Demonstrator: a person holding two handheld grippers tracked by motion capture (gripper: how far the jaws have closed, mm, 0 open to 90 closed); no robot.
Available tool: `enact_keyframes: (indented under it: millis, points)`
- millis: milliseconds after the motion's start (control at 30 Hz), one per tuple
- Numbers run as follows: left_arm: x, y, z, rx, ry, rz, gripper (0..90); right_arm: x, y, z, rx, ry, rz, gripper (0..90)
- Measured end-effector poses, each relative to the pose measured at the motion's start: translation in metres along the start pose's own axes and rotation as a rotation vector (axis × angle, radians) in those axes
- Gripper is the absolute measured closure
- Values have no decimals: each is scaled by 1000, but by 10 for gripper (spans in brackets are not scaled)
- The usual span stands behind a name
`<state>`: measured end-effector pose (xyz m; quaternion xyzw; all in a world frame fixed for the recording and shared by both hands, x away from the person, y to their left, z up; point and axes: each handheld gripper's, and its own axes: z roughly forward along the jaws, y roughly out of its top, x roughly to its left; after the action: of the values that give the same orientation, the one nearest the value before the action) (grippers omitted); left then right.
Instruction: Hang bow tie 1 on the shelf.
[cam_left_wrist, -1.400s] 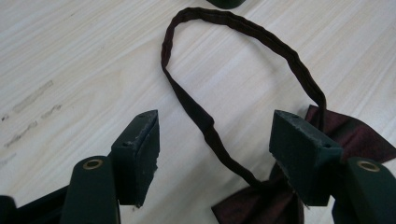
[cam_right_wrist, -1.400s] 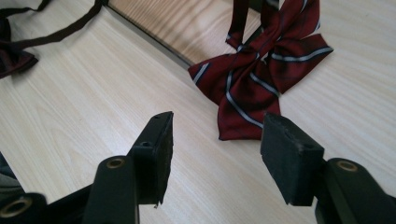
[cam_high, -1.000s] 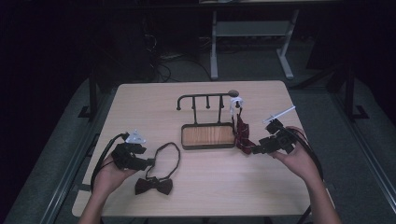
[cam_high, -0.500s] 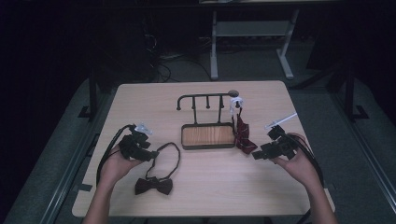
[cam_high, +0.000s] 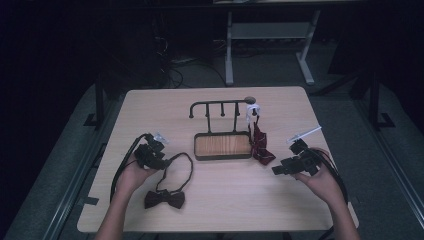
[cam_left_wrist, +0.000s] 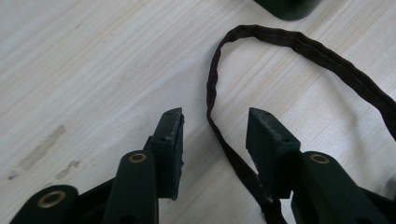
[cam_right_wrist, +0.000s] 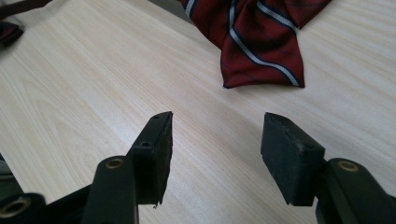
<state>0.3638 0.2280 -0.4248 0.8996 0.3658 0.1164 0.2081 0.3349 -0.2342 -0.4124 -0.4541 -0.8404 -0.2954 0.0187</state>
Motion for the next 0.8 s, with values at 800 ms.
enact_keyframes:
  millis: [800]
  points:
    - [-2,-1,13,30,-3,14,755,6,1,-3,-19,2,-23,445]
